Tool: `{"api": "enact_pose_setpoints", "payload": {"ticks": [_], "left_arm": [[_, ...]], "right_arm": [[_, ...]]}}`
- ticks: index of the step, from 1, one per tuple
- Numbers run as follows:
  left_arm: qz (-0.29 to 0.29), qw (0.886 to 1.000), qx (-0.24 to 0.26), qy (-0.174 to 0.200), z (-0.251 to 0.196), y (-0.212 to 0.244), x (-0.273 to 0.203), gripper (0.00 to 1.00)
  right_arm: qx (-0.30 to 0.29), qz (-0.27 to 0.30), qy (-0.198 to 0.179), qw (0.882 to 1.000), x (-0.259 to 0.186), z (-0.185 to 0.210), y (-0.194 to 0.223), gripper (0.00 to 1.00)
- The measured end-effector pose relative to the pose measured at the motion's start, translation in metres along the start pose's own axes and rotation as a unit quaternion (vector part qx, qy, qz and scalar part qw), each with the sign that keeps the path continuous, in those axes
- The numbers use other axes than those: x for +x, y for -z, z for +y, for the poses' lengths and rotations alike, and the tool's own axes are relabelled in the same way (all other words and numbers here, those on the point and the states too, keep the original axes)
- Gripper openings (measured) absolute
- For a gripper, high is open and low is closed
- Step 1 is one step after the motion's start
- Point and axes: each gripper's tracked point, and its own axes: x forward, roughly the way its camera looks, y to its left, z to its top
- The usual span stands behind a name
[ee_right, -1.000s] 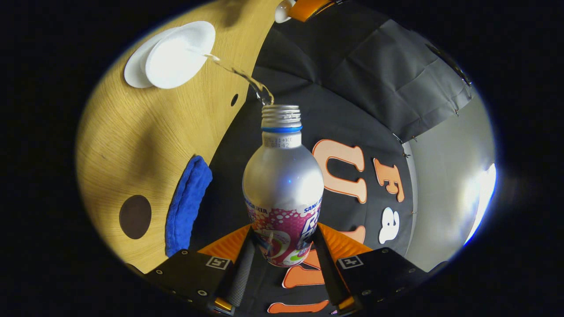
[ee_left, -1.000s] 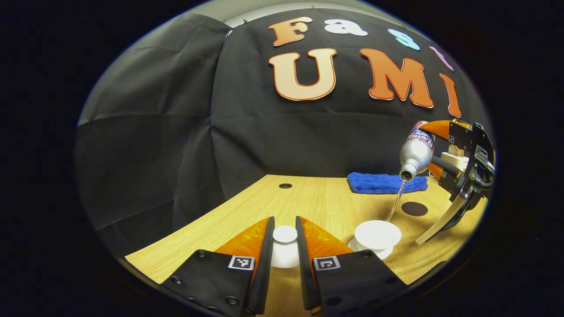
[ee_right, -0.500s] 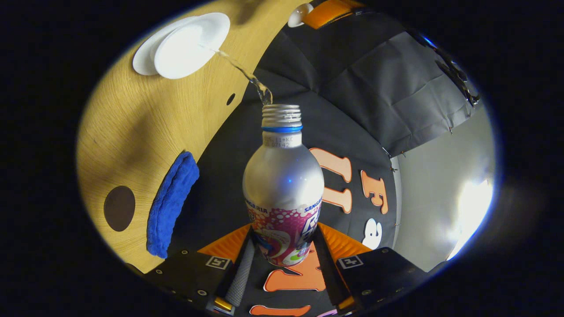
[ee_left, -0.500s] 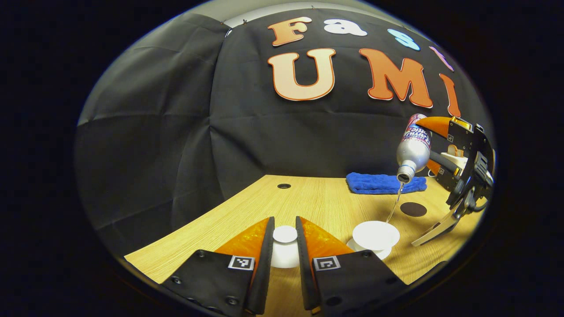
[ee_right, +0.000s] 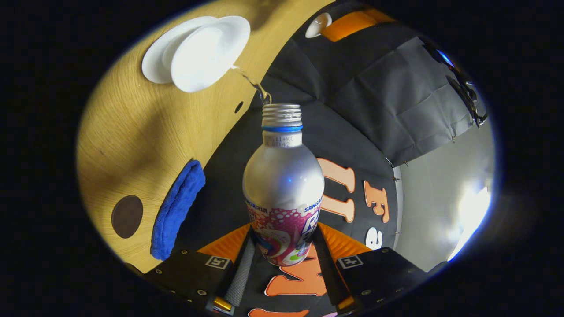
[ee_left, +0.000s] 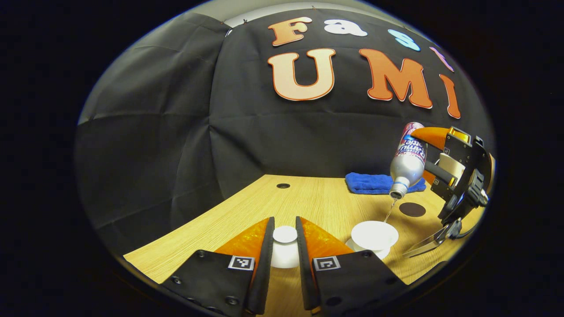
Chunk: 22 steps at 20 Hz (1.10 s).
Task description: Open the teacup lid with one hand, grasp the water bottle and pour water into the teacup with the other hand; after pouring, place the water bottle on the coaster and then close the teacup lid.
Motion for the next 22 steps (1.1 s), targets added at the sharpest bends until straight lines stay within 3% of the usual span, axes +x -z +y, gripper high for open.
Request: {"api": "enact_pose_setpoints", "payload": {"ticks": [5,10,16,18,19,22], "left_arm": [[-0.011,1.000,0.002,0.006,-0.001,-0.004,0.000,0.31],[-0.027,0.999,0.003,0.019,-0.009,-0.014,-0.002,0.35],[-0.038,0.999,0.005,0.021,-0.014,-0.020,-0.001,0.34],[-0.046,0.999,0.002,0.027,-0.018,-0.026,-0.001,0.31],[-0.050,0.998,0.001,0.030,-0.021,-0.029,-0.001,0.35],[-0.059,0.997,0.002,0.040,-0.032,-0.037,0.000,0.34]], "right_arm": [[0.004,-0.003,-0.005,1.000,-0.002,0.005,-0.002,0.73],[0.020,-0.003,-0.010,1.000,-0.004,0.008,-0.003,0.74],[0.083,0.014,-0.006,0.996,-0.015,0.016,-0.004,0.74],[0.119,0.023,-0.012,0.993,-0.013,0.017,0.001,0.74],[0.135,0.030,-0.008,0.990,-0.012,0.013,0.006,0.74],[0.189,0.054,-0.009,0.980,-0.011,0.011,0.019,0.74]]}}
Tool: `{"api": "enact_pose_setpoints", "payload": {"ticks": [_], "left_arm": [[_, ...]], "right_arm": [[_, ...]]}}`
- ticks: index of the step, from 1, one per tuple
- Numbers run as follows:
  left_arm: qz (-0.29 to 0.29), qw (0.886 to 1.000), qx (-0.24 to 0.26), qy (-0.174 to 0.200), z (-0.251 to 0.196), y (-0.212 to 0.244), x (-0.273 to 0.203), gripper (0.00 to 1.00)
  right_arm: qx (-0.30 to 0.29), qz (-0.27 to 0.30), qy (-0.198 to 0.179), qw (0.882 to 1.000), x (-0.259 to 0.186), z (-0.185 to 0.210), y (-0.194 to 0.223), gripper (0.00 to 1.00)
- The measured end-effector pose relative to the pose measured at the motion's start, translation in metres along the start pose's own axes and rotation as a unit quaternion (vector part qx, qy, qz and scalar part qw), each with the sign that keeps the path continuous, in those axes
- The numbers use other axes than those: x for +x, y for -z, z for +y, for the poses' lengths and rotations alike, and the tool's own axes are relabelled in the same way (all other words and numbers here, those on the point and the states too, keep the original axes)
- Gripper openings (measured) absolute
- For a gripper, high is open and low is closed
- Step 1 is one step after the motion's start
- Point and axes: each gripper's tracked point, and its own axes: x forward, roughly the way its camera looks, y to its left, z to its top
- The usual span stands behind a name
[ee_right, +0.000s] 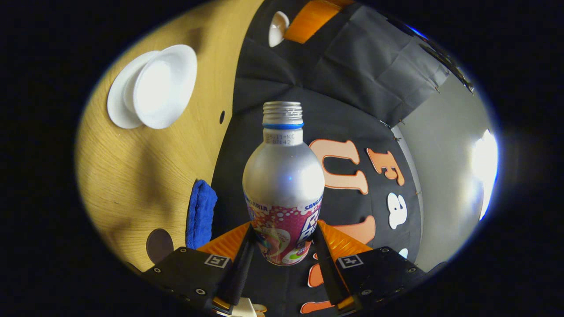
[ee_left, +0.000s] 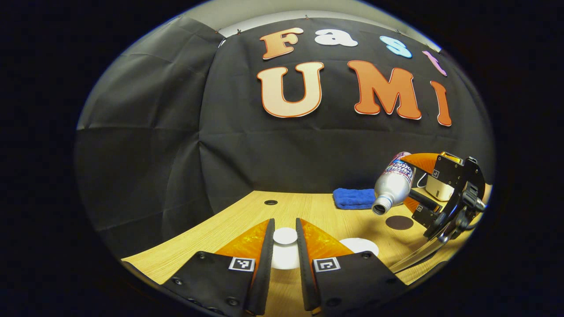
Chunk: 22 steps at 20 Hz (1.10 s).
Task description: Open the teacup lid with one hand, grasp the water bottle and pour water into the teacup with the other hand; after pouring, place the water bottle on the coaster and then close the teacup lid.
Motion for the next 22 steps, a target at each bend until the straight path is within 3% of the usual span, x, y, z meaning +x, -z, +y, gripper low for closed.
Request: {"api": "enact_pose_setpoints", "payload": {"ticks": [1,4,9,17,22], "left_arm": [[-0.003,1.000,0.000,0.003,-0.003,-0.002,0.000,0.31],[-0.011,1.000,0.003,0.014,-0.015,-0.010,0.003,0.34],[-0.016,0.999,0.002,0.041,-0.042,-0.015,0.009,0.34],[0.000,0.997,0.005,0.074,-0.083,-0.003,0.020,0.34],[0.027,0.996,-0.002,0.088,-0.100,0.021,0.028,0.34]], "right_arm": [[0.024,0.010,-0.005,1.000,-0.002,0.001,0.004,0.74],[0.087,0.036,-0.023,0.995,-0.008,0.001,0.018,0.74],[0.185,0.076,-0.038,0.979,0.001,0.005,0.031,0.74],[0.359,0.117,-0.048,0.925,0.003,0.009,0.031,0.75],[0.429,0.133,-0.043,0.893,0.004,0.008,0.030,0.75]]}}
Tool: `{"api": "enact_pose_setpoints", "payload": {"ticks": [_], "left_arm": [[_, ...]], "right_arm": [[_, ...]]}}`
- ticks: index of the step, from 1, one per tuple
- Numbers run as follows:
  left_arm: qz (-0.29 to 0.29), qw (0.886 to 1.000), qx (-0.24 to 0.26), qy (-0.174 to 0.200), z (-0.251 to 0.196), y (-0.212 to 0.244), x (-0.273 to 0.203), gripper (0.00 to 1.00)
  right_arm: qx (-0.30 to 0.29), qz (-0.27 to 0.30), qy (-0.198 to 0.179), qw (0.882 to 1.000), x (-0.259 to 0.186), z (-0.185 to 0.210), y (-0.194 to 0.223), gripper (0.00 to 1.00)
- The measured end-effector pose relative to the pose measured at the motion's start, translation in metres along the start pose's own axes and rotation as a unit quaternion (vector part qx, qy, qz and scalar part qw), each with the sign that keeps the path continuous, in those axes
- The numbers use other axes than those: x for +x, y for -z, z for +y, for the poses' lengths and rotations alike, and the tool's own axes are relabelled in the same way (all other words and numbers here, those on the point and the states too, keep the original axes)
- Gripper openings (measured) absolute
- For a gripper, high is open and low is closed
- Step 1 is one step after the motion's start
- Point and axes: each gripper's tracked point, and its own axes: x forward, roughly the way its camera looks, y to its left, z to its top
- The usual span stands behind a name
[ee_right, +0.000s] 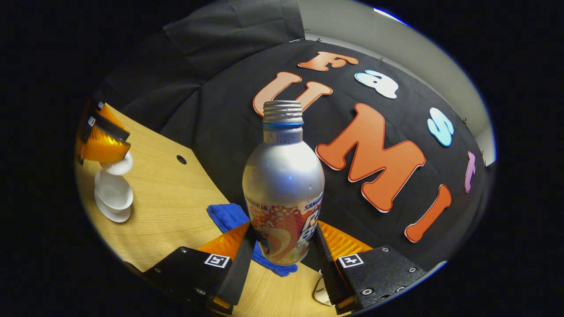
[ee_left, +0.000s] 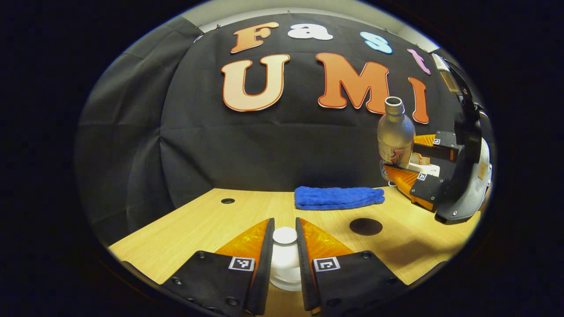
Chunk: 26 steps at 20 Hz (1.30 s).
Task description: Open the teacup lid with one hand, grasp the water bottle and pour water into the teacup with the other hand; after pouring, place the water bottle on the coaster and then close the teacup lid.
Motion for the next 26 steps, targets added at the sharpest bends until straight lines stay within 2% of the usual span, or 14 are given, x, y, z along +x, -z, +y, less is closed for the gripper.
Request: {"api": "enact_pose_setpoints", "payload": {"ticks": [3,4,6,8,12,15,19,20,22,24,25,26], "left_arm": [[0.016,1.000,0.001,0.003,-0.007,0.012,0.004,0.34],[0.021,1.000,0.001,0.005,-0.009,0.016,0.006,0.31],[0.034,0.999,0.003,0.009,-0.013,0.024,0.007,0.34],[0.044,0.999,0.002,0.010,-0.014,0.032,0.008,0.31],[0.063,0.998,-0.002,0.009,-0.016,0.046,0.012,0.38],[0.070,0.997,-0.002,0.007,-0.016,0.049,0.012,0.32],[0.071,0.997,0.002,0.006,-0.016,0.049,0.012,0.37],[0.069,0.998,0.000,0.006,-0.015,0.048,0.013,0.34],[0.064,0.998,-0.002,0.003,-0.014,0.046,0.011,0.43],[0.057,0.998,-0.003,0.002,-0.014,0.042,0.010,0.46],[0.053,0.999,-0.003,0.001,-0.013,0.040,0.009,0.52],[0.053,0.999,-0.003,0.000,-0.012,0.040,0.009,0.52]], "right_arm": [[0.033,0.013,-0.006,0.999,-0.001,0.002,0.007,0.74],[0.044,0.017,-0.009,0.999,-0.001,0.003,0.009,0.74],[0.065,0.024,-0.015,0.997,0.000,0.004,0.014,0.75],[0.086,0.031,-0.021,0.996,0.001,0.005,0.017,0.74],[0.120,0.045,-0.029,0.991,0.003,0.009,0.024,0.75],[0.149,0.059,-0.041,0.986,0.005,0.014,0.032,0.75],[0.194,0.074,-0.060,0.976,0.013,0.024,0.040,0.75],[0.207,0.078,-0.066,0.973,0.015,0.028,0.042,0.75],[0.226,0.086,-0.074,0.967,0.019,0.033,0.045,0.75],[0.240,0.093,-0.080,0.963,0.023,0.039,0.050,0.72],[0.245,0.096,-0.082,0.961,0.025,0.041,0.053,0.75],[0.248,0.098,-0.083,0.960,0.027,0.042,0.055,0.75]]}}
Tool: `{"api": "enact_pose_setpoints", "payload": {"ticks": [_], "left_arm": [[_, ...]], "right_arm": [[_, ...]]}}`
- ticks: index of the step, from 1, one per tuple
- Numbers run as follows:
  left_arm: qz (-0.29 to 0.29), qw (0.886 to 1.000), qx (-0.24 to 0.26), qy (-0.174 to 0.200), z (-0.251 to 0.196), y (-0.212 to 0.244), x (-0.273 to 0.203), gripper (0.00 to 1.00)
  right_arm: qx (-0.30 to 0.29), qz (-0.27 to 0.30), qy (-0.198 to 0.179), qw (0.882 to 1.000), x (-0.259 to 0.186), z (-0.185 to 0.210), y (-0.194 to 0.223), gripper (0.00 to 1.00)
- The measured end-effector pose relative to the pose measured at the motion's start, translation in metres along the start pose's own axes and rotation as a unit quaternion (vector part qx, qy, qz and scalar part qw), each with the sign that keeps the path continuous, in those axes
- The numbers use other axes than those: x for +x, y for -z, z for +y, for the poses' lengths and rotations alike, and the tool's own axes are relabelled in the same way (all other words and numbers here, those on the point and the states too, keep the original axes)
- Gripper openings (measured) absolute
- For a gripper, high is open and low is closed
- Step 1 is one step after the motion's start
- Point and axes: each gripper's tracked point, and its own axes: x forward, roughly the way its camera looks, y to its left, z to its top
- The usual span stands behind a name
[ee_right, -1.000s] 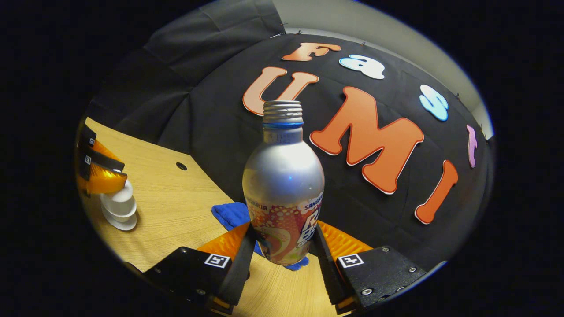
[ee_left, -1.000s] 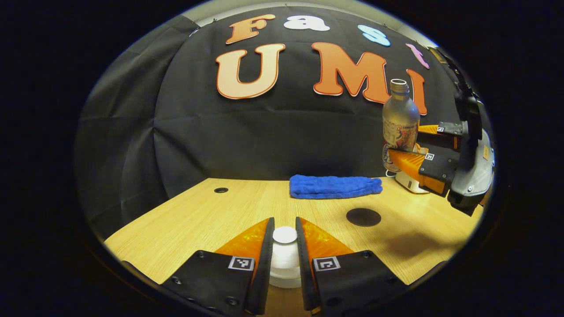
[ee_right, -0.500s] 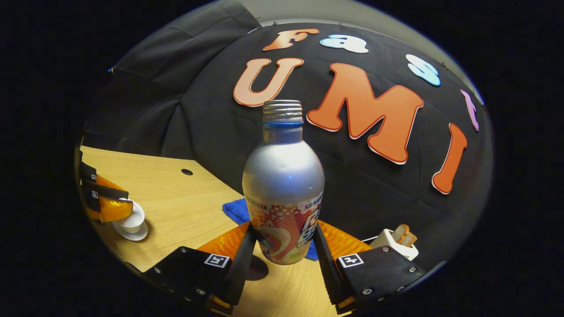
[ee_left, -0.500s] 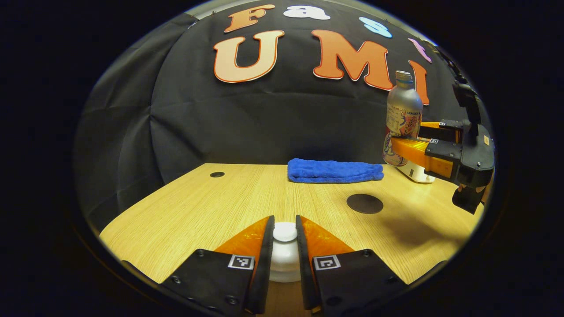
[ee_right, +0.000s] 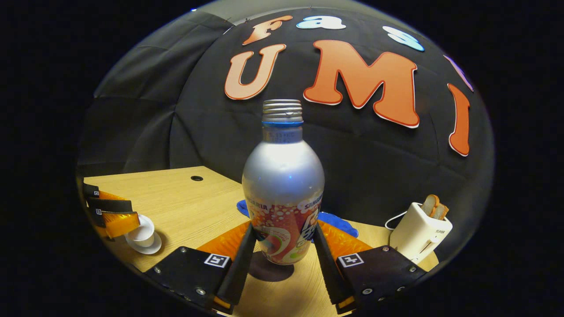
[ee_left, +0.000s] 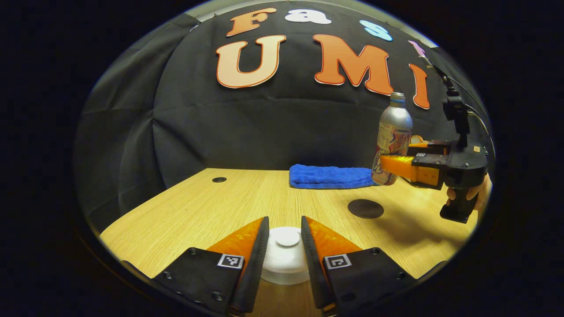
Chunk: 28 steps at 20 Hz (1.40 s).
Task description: Open the teacup lid with one hand, grasp the water bottle and pour water into the teacup with the other hand; after pouring, place the water bottle on the coaster and then close the teacup lid.
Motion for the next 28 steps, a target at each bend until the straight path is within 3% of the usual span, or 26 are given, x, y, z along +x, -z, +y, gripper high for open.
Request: {"api": "enact_pose_setpoints", "payload": {"ticks": [3,5,7,11,13,14,15,17,18,20,21,23,24,28], "left_arm": [[-0.002,1.000,-0.002,-0.002,0.000,-0.001,-0.002,0.49],[-0.005,1.000,-0.005,-0.003,0.000,-0.002,-0.003,0.57],[-0.011,1.000,-0.006,-0.006,0.002,-0.005,-0.004,0.55],[-0.025,1.000,-0.005,-0.010,0.004,-0.013,-0.010,0.63],[-0.031,0.999,-0.006,-0.012,0.004,-0.016,-0.011,0.71],[-0.034,0.999,-0.006,-0.013,0.004,-0.019,-0.012,0.65],[-0.037,0.999,-0.004,-0.015,0.004,-0.020,-0.012,0.70],[-0.046,0.999,-0.004,-0.016,0.002,-0.027,-0.010,0.73],[-0.049,0.999,-0.004,-0.015,0.000,-0.031,-0.010,0.70],[-0.062,0.998,-0.004,-0.016,-0.005,-0.041,-0.012,0.78],[-0.072,0.997,-0.004,-0.015,-0.008,-0.048,-0.011,0.77],[-0.088,0.996,-0.002,-0.012,-0.016,-0.063,-0.013,0.87],[-0.096,0.995,0.001,-0.008,-0.021,-0.069,-0.014,0.83],[-0.125,0.992,0.006,-0.002,-0.034,-0.093,-0.017,0.89]], "right_arm": [[0.023,0.018,-0.004,1.000,0.013,0.001,0.017,0.75],[0.043,0.038,-0.010,0.998,0.022,0.006,0.032,0.75],[0.057,0.054,-0.013,0.997,0.029,0.008,0.045,0.75],[0.089,0.079,-0.017,0.993,0.038,0.011,0.064,0.75],[0.109,0.094,-0.021,0.989,0.041,0.014,0.074,0.75],[0.115,0.104,-0.023,0.988,0.041,0.015,0.079,0.75],[0.116,0.113,-0.024,0.986,0.041,0.016,0.085,0.74],[0.112,0.110,-0.019,0.987,0.041,0.015,0.083,0.75],[0.108,0.111,-0.019,0.988,0.040,0.016,0.083,0.76],[0.097,0.117,-0.013,0.988,0.039,0.013,0.084,0.79],[0.092,0.117,-0.012,0.989,0.036,0.013,0.083,0.79],[0.086,0.114,-0.008,0.990,0.028,0.010,0.078,0.83],[0.086,0.108,-0.007,0.990,0.024,0.008,0.075,0.88],[0.100,0.072,0.008,0.992,-0.004,-0.004,0.052,0.87]]}}
